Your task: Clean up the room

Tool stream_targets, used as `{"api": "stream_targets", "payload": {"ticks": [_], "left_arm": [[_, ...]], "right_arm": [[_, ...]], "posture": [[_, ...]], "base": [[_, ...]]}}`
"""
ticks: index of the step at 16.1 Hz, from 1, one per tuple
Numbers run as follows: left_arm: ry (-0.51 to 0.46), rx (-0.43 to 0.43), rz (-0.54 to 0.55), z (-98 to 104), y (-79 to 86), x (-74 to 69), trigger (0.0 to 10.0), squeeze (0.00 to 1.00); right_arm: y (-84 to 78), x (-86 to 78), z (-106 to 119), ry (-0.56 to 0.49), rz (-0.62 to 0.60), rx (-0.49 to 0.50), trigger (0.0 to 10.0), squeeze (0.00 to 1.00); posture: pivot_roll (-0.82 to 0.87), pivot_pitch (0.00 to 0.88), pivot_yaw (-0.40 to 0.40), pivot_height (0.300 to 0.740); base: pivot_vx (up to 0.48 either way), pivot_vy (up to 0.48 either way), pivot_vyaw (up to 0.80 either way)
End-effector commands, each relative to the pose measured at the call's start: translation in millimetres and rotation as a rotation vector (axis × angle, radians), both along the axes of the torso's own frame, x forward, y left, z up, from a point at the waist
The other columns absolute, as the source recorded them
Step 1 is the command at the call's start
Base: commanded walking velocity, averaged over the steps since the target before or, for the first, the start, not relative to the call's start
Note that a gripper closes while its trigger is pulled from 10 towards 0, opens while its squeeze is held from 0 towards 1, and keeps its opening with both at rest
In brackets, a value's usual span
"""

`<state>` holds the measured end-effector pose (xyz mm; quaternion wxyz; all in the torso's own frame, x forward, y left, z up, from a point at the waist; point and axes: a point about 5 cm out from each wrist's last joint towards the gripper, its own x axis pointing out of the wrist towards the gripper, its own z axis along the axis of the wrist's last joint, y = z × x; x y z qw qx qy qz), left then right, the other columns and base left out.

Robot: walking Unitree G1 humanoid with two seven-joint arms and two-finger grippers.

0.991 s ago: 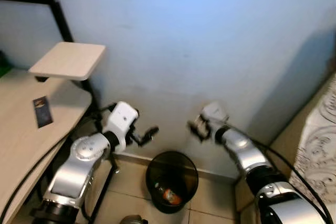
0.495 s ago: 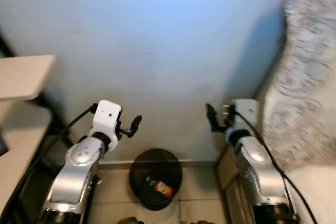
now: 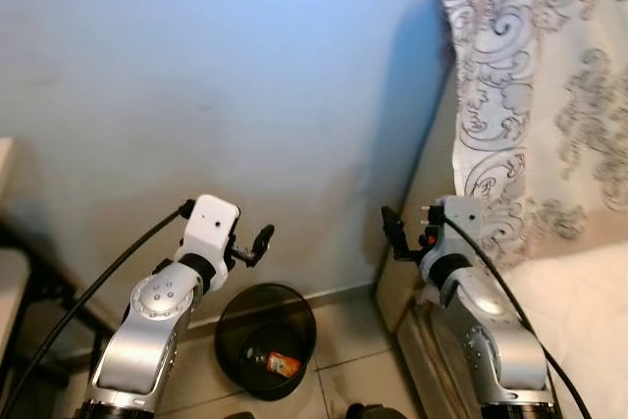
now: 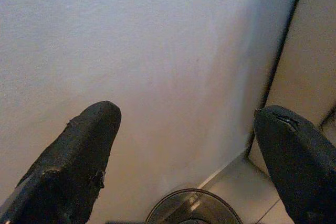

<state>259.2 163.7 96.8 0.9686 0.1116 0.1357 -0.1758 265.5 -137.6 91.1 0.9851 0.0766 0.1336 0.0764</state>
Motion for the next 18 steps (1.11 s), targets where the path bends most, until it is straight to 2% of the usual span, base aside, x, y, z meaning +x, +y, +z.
{"api": "stream_targets", "payload": {"ticks": [1, 3, 6, 9, 11, 14, 16, 17, 18], "left_arm": [[-0.003, 0.014, 0.013, 2, 3.8, -0.4, 10.0, 0.00], [-0.013, 0.030, 0.007, 2, 3.9, -0.6, 10.0, 0.00], [-0.024, 0.035, 0.019, 2, 4.6, -0.6, 10.0, 0.00], [-0.044, 0.024, 0.041, 4, 7.0, -0.4, 10.0, 0.00], [-0.046, -0.007, 0.065, 5, 10.2, 3.9, 10.0, 0.00], [-0.070, -0.012, 0.044, 11, 3.0, 12.8, 10.0, 0.00], [-0.047, 0.018, 0.049, 2, 3.5, 5.8, 10.0, 0.00], [-0.032, 0.015, 0.020, 0, 0.8, 1.9, 10.0, 0.00], [-0.041, 0.029, 0.019, 1, 0.9, 3.4, 10.0, 0.00]], "right_arm": [[2.4, -2.4, 2, 0.001, 0.029, 0.019, 10.0, 1.00], [2.5, -3.9, 3, 0.005, 0.056, 0.022, 10.0, 1.00], [4.6, -4.9, 6, -0.042, 0.089, -0.038, 10.0, 1.00], [1.1, -6.8, 5, -0.049, 0.064, -0.057, 10.0, 1.00], [-2.4, -7.1, 4, -0.053, 0.050, -0.081, 10.0, 1.00], [-4.7, -4.6, 8, -0.068, 0.041, -0.113, 10.0, 1.00], [-7.9, -3.2, 7, -0.093, 0.028, -0.153, 10.0, 1.00], [-5.3, -0.2, 15, -0.130, 0.051, -0.110, 10.0, 1.00], [-5.6, 0.7, 15, -0.130, 0.047, -0.109, 10.0, 1.00]], "posture": [[0.10, 0.000, 0.035, 0.740], [0.10, 0.000, 0.032, 0.740], [0.10, 0.000, 0.028, 0.740], [0.10, 0.000, 0.014, 0.740], [0.07, 0.000, 0.040, 0.740], [0.08, 0.000, 0.024, 0.740], [0.07, 0.000, 0.024, 0.740], [0.08, 0.000, 0.022, 0.740], [0.09, 0.000, 0.023, 0.740]], "base": [[0.000, 0.000, -0.80], [0.000, 0.000, -0.80], [0.000, 0.000, -0.79], [0.000, 0.000, -0.79], [0.000, 0.000, -0.79], [0.000, 0.000, -0.79], [0.000, 0.000, -0.79], [0.000, 0.000, -0.79], [0.000, 0.000, -0.79]]}}
